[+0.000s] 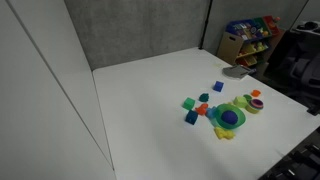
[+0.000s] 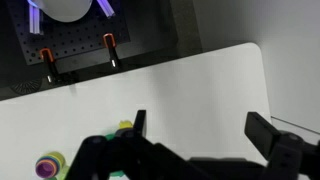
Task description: Put the small green bowl inside the purple bowl
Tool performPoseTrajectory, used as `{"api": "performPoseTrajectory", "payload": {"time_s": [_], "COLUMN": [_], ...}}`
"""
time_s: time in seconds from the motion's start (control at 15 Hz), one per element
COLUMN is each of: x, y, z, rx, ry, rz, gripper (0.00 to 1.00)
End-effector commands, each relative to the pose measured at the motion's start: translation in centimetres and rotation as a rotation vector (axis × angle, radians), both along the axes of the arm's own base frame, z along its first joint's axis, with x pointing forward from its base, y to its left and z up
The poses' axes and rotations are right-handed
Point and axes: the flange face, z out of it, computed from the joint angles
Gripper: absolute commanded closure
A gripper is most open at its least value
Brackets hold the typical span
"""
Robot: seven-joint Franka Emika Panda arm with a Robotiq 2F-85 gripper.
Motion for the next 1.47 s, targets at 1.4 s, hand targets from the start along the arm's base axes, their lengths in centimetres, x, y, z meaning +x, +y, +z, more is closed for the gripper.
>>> {"api": "performPoseTrajectory", "payload": {"time_s": [1.4], "x": [10.5], "y": [-18.5], "z": [-8.4], "rx": [-0.166], "ry": [-0.228], "rz": [-0.252], "gripper": [0.0]}}
